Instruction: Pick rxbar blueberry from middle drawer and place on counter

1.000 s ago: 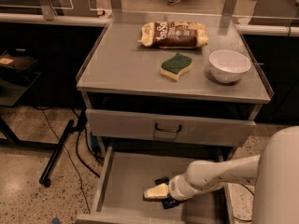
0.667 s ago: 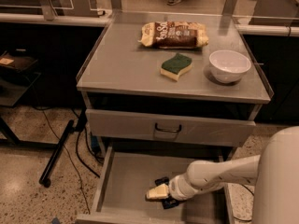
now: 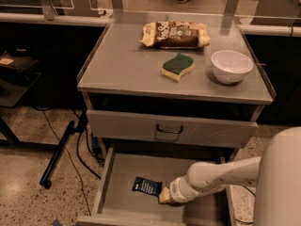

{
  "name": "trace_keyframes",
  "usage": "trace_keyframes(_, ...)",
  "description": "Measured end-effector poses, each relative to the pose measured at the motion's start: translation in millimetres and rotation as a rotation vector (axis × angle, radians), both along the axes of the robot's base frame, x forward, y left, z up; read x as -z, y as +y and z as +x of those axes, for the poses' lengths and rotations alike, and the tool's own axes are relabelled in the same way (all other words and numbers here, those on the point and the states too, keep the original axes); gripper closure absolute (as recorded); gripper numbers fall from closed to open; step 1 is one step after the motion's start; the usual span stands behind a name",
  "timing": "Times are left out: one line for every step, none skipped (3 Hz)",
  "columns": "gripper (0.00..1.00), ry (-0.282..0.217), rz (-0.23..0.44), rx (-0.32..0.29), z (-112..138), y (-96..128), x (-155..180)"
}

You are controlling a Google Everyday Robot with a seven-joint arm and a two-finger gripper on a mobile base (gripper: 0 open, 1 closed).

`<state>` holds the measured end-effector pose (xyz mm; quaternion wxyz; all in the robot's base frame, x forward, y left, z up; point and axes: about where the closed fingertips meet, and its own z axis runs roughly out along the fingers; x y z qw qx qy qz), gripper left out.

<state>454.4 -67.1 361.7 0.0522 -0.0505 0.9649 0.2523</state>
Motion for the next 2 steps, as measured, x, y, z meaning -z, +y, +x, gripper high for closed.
trace_keyframes(0.87, 0.000, 0.000, 0.000, 0.0, 0.0, 0.0)
trace_keyframes(1.00, 0.000, 0.000, 0.000, 0.0, 0.0, 0.0)
